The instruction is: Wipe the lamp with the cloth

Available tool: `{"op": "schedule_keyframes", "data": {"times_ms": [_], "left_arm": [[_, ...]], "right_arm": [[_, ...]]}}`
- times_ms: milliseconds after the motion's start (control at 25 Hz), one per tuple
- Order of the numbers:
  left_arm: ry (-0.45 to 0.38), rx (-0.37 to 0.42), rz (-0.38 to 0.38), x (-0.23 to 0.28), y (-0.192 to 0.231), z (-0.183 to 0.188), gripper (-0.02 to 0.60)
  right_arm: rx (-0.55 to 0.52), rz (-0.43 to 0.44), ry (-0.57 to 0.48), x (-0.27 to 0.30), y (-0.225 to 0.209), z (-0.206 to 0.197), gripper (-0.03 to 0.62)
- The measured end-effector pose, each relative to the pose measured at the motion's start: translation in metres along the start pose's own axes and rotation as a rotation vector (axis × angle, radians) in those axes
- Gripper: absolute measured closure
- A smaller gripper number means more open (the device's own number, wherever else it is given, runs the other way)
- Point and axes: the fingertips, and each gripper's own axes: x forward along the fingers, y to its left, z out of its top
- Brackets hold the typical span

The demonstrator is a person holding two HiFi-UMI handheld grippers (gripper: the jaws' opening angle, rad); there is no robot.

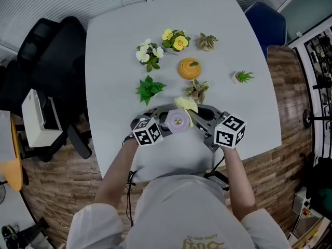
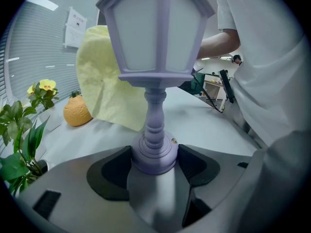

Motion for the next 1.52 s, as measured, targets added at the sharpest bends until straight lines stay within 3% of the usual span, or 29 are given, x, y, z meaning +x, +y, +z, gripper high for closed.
{"op": "schedule_keyframes", "data": {"times_ms": [520, 1520], "left_arm": [[0.000, -0.001, -0.002, 0.000, 0.000, 0.000, 0.281], [0.008, -0.008, -0.007, 0.000, 0.001, 0.000, 0.281]], "right_arm": [[0.081, 0.107, -0.043, 0.011, -0.001, -0.007, 0.539], [0.081, 0.032, 0.009, 0.009, -0.010, -0.032, 0.539]]}}
